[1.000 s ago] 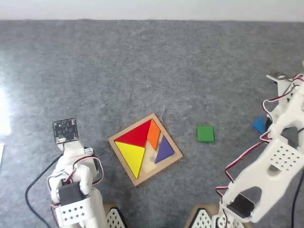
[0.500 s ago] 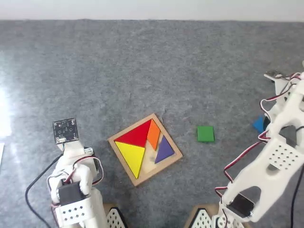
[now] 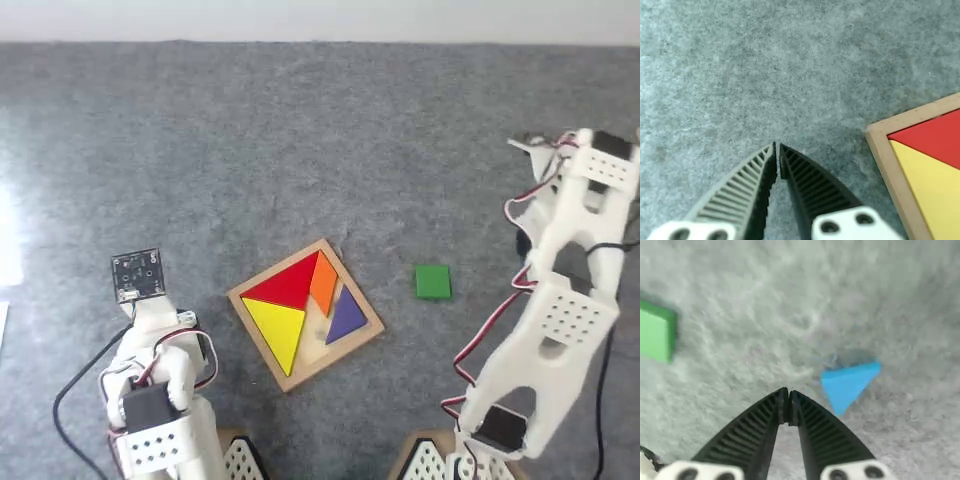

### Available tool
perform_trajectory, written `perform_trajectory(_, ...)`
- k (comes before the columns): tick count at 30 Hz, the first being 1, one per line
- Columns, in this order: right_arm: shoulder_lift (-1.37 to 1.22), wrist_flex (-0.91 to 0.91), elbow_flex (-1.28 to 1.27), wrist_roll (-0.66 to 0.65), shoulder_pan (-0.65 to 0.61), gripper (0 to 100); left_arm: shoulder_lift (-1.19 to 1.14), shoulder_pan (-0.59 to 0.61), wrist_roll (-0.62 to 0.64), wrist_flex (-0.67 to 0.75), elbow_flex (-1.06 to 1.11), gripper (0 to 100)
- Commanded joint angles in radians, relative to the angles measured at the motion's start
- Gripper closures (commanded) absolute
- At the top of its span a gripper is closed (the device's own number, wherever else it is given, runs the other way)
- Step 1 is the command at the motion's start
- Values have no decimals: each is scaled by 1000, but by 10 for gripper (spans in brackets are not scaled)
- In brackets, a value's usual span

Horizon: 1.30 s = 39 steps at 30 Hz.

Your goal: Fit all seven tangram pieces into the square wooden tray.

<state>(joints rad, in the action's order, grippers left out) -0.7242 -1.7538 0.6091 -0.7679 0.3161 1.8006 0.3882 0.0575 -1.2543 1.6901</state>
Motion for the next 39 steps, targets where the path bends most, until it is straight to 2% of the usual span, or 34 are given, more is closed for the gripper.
perform_trajectory(1, 117, -35, 9, 49, -74, 976, 17, 3, -5, -8, -7, 987)
perform_trajectory(10, 127, -35, -28, 115, -209, 976, 17, 3, -5, -8, -7, 987)
perform_trajectory(23, 142, -36, -100, 147, -243, 980, 17, 3, -5, -8, -7, 987)
perform_trajectory(28, 179, 4, -224, 152, -243, 980, 17, 3, -5, -8, -7, 987)
perform_trajectory(39, 412, 283, -661, 144, -252, 980, 17, 3, -5, -8, -7, 987)
